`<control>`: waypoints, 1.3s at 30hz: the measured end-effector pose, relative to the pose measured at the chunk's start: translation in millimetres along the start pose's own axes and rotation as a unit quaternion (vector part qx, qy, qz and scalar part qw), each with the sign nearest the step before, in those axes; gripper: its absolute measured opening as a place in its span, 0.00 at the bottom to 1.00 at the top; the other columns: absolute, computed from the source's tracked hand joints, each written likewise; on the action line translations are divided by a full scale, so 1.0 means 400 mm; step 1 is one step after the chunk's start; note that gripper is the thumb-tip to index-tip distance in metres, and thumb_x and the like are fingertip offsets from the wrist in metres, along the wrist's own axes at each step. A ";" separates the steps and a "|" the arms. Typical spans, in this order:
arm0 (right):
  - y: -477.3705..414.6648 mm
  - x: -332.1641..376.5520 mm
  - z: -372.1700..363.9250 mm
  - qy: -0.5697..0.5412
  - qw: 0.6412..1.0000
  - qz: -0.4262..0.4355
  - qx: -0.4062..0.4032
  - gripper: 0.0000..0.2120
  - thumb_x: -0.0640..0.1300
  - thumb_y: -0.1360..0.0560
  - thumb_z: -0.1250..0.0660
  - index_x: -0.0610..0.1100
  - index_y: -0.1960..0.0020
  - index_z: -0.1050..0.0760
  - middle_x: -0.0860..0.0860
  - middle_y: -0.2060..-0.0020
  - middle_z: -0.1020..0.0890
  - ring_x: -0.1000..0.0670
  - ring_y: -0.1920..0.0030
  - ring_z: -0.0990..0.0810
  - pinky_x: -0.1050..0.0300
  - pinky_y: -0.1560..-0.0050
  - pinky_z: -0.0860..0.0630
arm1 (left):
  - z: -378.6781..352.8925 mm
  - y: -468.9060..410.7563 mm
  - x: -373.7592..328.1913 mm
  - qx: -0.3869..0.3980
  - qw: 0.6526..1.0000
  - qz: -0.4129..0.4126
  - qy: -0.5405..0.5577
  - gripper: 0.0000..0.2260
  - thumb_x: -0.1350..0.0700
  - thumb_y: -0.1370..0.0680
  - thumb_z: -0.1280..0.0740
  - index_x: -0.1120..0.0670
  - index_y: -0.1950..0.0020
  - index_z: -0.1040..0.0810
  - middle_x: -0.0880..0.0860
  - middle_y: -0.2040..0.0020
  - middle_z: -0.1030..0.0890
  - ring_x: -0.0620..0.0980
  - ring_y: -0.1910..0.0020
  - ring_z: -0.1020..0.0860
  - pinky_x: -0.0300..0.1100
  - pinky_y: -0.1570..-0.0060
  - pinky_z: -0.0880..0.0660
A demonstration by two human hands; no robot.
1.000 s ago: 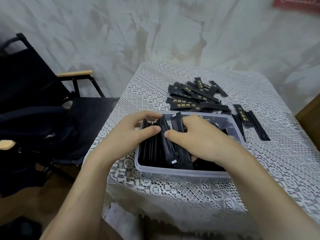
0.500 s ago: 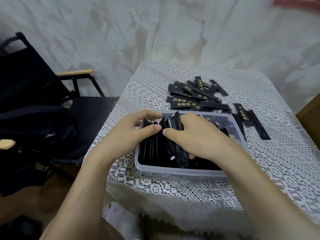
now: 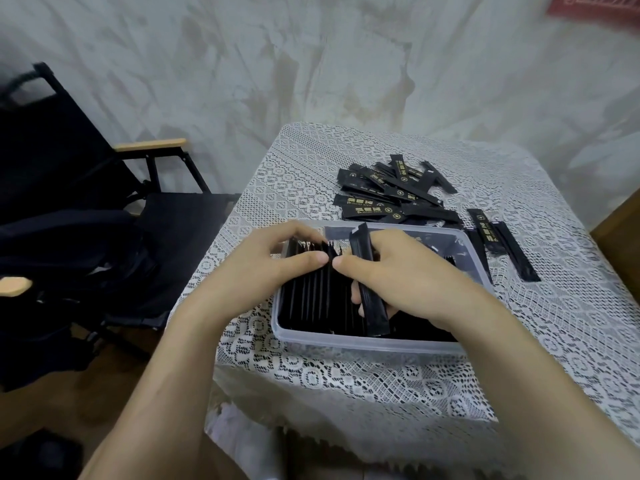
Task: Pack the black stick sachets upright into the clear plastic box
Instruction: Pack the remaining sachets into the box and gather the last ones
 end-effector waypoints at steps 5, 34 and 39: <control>0.008 -0.002 0.005 0.032 0.999 0.021 0.018 0.16 0.58 0.25 0.28 0.45 0.54 0.22 0.46 0.67 0.17 0.48 0.68 0.17 0.50 0.63 0.19 | -0.001 -0.002 0.000 -0.003 1.000 0.006 0.000 0.07 0.49 0.23 0.28 0.42 0.46 0.18 0.40 0.48 0.17 0.41 0.46 0.20 0.41 0.49 0.25; 0.008 -0.020 0.035 0.093 0.991 0.001 -0.094 0.15 0.57 0.25 0.31 0.46 0.62 0.23 0.52 0.72 0.18 0.52 0.68 0.18 0.55 0.57 0.22 | -0.011 0.006 -0.016 0.021 0.999 0.025 0.014 0.09 0.51 0.24 0.27 0.42 0.45 0.18 0.40 0.46 0.17 0.40 0.45 0.19 0.44 0.44 0.22; 0.023 0.006 -0.006 0.147 0.988 0.017 -0.044 0.18 0.61 0.21 0.36 0.47 0.60 0.24 0.49 0.67 0.16 0.50 0.69 0.17 0.59 0.66 0.29 | -0.012 0.004 -0.018 0.021 1.000 0.010 0.001 0.09 0.51 0.24 0.28 0.43 0.44 0.18 0.39 0.46 0.18 0.38 0.44 0.21 0.40 0.46 0.25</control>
Point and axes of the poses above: each hand's wrist, its own y-axis away from the middle knuckle, its own z-axis out of the back of the hand, x = y × z, the point moved 5 cm from there along -y, towards the middle knuckle
